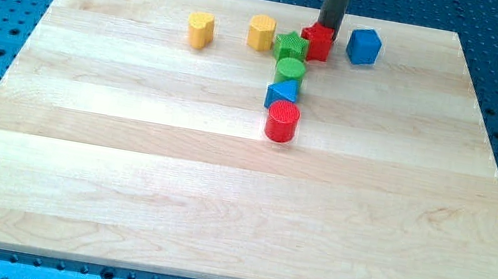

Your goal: Place the cube at the top right corner of the board

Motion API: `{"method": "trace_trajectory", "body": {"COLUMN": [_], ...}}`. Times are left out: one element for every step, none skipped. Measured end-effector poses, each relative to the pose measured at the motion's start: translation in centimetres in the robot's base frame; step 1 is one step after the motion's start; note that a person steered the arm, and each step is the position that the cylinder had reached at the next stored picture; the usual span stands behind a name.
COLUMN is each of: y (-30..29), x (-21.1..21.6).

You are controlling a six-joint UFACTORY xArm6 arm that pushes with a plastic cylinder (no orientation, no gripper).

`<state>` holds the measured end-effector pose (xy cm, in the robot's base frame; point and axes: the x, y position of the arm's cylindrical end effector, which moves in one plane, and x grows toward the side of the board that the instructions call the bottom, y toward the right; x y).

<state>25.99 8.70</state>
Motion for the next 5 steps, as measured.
{"method": "trace_trajectory", "body": {"y": [1.6,4.9,3.2,6.9,11.3], "x": [4.9,3.8,3.5,0.6,-0.7]}}
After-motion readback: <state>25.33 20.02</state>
